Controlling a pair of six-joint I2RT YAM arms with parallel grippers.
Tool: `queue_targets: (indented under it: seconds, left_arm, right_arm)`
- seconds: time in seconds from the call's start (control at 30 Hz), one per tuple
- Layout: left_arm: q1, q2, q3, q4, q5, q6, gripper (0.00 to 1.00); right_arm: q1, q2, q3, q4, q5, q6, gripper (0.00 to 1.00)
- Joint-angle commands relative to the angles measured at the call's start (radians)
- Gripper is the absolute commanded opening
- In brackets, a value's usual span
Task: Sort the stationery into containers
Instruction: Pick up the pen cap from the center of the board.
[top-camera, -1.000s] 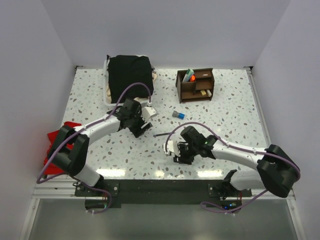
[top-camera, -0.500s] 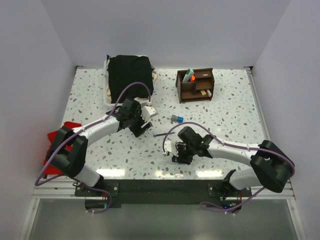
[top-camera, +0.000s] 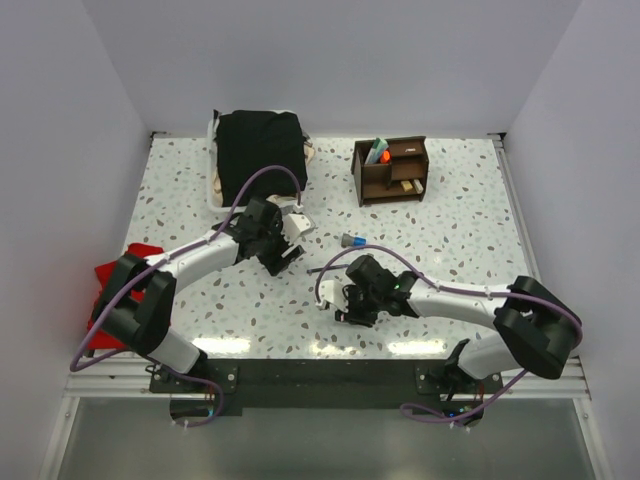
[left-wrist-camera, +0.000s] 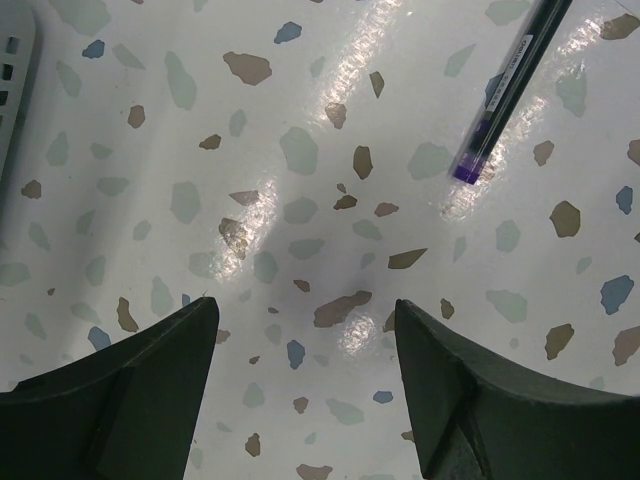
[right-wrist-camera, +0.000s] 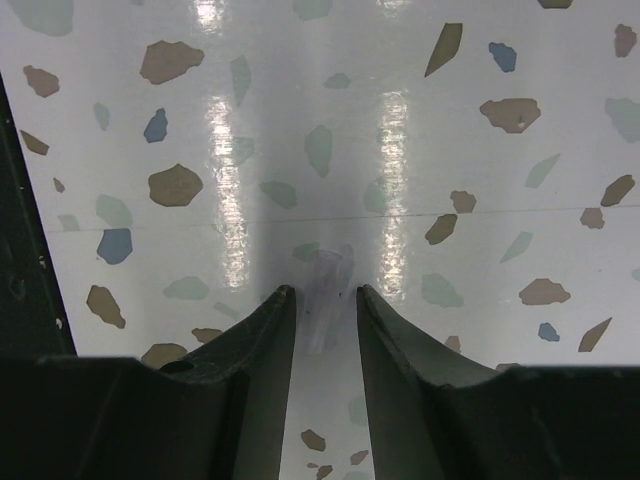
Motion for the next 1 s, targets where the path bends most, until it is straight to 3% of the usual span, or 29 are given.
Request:
queue_targets:
  seconds: [0.0, 0.43, 0.77, 0.97]
  left_arm:
    - [0.004, -0.040, 0.001, 0.024, -0.005, -0.022, 0.76]
    - [0.006, -0.042, 0.009, 0.024, -0.019, -0.002, 0.76]
    - [0.006, -0.042, -0.008, 0.033, -0.016, -0.010, 0.76]
    - [0.006, -0.042, -0.005, 0.032, -0.015, -0.016, 0.76]
  right_arm:
    - [0.005, 0.026, -0.001, -0.018, 0.118, 0.012, 0.36]
    - [-0.003, 0.011, 0.005, -0.101, 0.091, -0.021, 0.39]
    - [-0.018, 0.017, -0.020, -0.101, 0.036, -0.074, 0.34]
    - [-0.018, 0.028, -0.031, -0.098, 0.013, -0.093, 0.24]
